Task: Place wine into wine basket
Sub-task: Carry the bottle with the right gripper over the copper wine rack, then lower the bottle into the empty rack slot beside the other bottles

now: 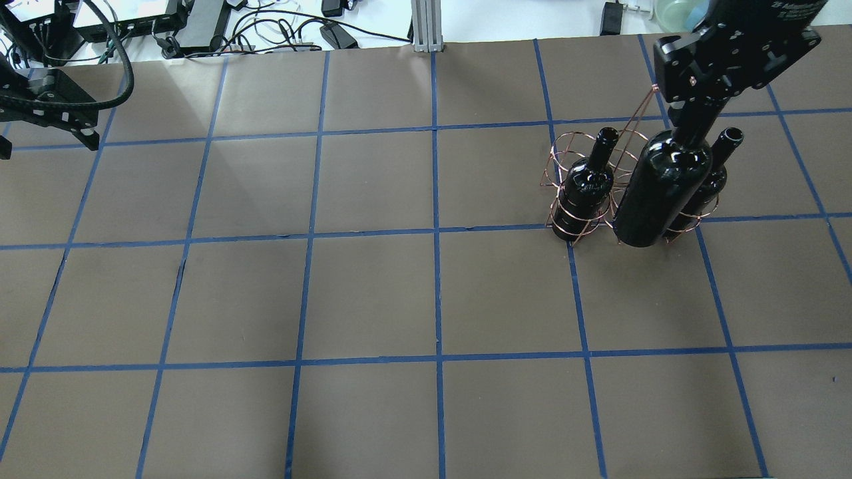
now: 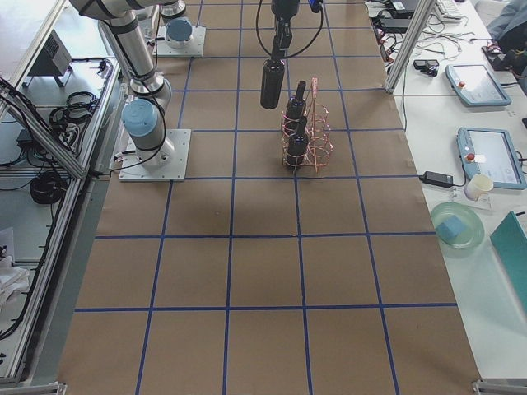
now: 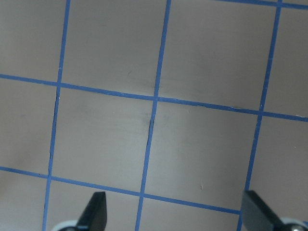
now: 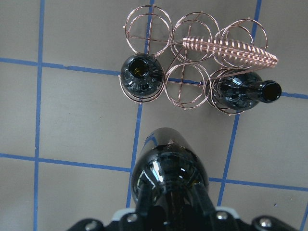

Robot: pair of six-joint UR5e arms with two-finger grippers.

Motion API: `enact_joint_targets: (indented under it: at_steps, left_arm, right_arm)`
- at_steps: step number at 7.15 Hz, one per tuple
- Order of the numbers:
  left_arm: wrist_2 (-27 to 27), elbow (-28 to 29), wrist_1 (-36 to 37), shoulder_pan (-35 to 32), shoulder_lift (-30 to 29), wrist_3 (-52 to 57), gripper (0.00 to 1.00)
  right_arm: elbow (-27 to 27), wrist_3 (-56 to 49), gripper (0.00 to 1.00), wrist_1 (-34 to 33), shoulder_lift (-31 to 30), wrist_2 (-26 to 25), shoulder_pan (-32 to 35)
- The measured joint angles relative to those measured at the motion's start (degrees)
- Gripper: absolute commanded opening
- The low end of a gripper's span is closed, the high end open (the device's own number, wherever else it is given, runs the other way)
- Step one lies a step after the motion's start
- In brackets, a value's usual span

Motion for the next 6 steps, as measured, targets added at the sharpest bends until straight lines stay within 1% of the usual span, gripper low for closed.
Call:
enact_joint_targets:
  at_steps: [2,4,6]
  left_arm:
    - [-0.9,-0.3,-0.1,-0.3,-0.9,-0.2,1.00]
    - [-4.2,-0.4,0.1,-0.8,-1.6,-1.1,1.00]
    - [-4.8,-0.3,-0.7,-3.9,-0.6,-3.1,1.00]
  right_arm:
    - [0.0,-1.9,0.00,-2.0,1.8,0.5,-1.8]
    - [0.0,-2.0,0.00,-4.8,3.6,0.7,-2.0]
    - [-0.2,-2.0,0.00,-7.7,5.1,0.8,-2.0]
